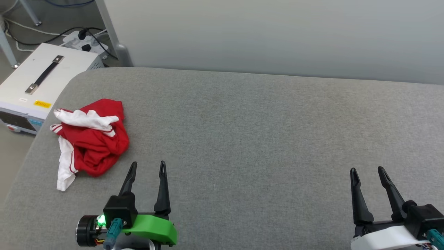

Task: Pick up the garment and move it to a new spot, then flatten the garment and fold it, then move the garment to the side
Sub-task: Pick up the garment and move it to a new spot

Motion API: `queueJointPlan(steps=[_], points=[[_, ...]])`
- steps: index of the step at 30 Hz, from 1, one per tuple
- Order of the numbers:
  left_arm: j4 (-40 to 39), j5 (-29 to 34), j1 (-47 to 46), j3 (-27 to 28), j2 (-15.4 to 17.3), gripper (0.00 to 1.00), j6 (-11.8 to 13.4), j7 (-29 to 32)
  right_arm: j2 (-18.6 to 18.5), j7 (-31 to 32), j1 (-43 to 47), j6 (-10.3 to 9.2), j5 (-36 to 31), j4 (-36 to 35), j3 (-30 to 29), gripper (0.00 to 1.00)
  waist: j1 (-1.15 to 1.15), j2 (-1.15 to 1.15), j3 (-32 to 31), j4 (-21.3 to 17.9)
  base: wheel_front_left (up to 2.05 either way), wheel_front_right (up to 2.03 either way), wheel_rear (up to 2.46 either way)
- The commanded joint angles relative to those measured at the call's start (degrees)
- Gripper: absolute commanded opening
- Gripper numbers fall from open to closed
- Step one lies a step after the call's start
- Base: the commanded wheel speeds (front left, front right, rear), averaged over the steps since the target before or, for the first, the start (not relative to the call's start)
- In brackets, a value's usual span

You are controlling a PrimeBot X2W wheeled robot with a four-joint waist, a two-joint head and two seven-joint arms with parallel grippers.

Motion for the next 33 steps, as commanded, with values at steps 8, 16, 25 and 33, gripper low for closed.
queueJointPlan(steps=[8,16,25,33], points=[[0.12,-0.99,-1.04,0.83,-0.14,1.00,0.39,-0.34,-0.05,-0.27,-0.10,-0.05,-1.07,-0.69,0.64,1.00,0.00,0.00,1.97,7.03,0.00,0.00,0.00],[0.03,-1.95,-1.57,1.47,-0.14,1.00,0.75,-0.34,-0.05,-0.27,-0.71,-0.05,-1.86,-0.86,1.44,1.00,0.00,0.00,3.35,13.45,0.00,0.00,0.00],[-0.14,-3.35,-1.84,2.35,-0.14,1.00,1.27,-0.34,-0.05,-0.27,-1.35,-0.05,-2.85,-1.07,2.72,1.00,0.00,0.00,4.49,20.11,0.00,0.00,0.00],[-0.19,-4.30,-1.46,2.98,-0.14,1.00,1.64,-0.34,-0.05,-0.27,-1.72,-0.05,-3.55,-0.96,3.68,1.00,0.00,0.00,4.88,24.03,0.00,0.00,0.00]])
